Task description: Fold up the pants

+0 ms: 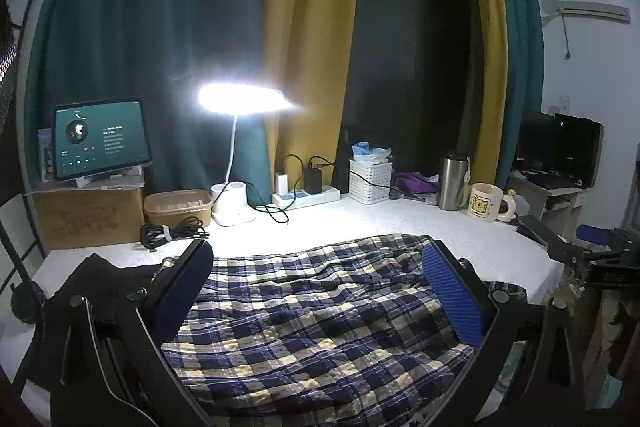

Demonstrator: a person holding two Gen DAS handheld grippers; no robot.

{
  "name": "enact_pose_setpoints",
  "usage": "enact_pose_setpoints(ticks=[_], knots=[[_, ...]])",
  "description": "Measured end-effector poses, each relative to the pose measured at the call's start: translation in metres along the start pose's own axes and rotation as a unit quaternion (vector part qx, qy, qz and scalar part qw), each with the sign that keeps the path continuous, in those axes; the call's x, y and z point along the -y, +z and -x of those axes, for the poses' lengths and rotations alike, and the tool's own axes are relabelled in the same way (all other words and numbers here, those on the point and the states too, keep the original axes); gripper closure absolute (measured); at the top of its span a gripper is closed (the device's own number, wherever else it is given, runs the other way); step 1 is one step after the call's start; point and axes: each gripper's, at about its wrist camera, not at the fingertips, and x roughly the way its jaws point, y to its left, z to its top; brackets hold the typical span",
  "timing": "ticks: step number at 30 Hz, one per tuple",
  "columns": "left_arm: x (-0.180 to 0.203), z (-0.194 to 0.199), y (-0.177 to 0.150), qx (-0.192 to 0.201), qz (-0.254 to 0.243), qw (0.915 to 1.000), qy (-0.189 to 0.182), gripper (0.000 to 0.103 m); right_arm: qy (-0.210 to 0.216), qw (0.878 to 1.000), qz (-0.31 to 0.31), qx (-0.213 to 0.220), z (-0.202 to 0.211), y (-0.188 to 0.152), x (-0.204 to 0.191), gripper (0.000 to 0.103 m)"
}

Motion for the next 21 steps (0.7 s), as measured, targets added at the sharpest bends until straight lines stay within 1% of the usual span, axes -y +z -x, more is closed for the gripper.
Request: enact_pose_setpoints(ticks=[21], knots=[[-0.0008, 0.0016, -0.0006, 0.003, -0.001, 1.0000, 0.000, 0.000, -0.003, 1.000, 0.009, 0.001, 0.0017, 0.0023, -0.0042, 0.000]])
